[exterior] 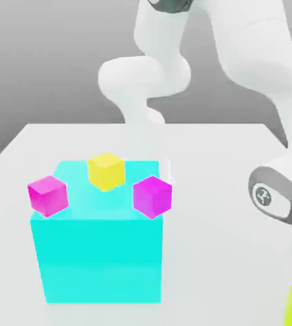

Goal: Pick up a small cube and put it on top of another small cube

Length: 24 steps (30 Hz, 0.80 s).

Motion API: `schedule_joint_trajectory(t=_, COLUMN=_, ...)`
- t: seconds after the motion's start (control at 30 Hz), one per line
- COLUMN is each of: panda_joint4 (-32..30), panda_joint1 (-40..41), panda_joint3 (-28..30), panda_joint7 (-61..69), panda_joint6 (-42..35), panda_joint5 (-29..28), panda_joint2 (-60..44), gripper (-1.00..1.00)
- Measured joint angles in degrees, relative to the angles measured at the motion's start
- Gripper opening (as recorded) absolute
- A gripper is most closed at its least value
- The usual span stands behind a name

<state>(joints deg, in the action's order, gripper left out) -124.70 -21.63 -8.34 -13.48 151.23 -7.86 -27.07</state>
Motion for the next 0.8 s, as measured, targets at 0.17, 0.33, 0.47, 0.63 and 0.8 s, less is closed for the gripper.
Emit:
schedule_joint_trajectory(t=0.17, panda_joint4=-2.90, panda_joint1=3.11, panda_joint3=0.46, panda_joint7=3.63, panda_joint6=-7.16, panda_joint5=1.38, panda_joint2=10.35, gripper=-1.00)
schedule_joint_trajectory(t=0.33, panda_joint4=-6.14, panda_joint1=6.73, panda_joint3=2.62, panda_joint7=8.38, panda_joint6=-14.06, panda_joint5=2.70, panda_joint2=20.88, gripper=-1.00)
schedule_joint_trajectory(t=0.47, panda_joint4=-8.75, panda_joint1=10.19, panda_joint3=4.56, panda_joint7=12.35, panda_joint6=-19.54, panda_joint5=3.88, panda_joint2=29.18, gripper=-1.00)
schedule_joint_trajectory(t=0.63, panda_joint4=-12.01, panda_joint1=12.58, panda_joint3=7.46, panda_joint7=17.41, panda_joint6=-26.34, panda_joint5=5.24, panda_joint2=39.27, gripper=-1.00)
schedule_joint_trajectory(t=0.8, panda_joint4=-15.28, panda_joint1=15.01, panda_joint3=11.41, panda_joint7=22.33, panda_joint6=-33.07, panda_joint5=6.07, panda_joint2=48.96, gripper=-1.00)
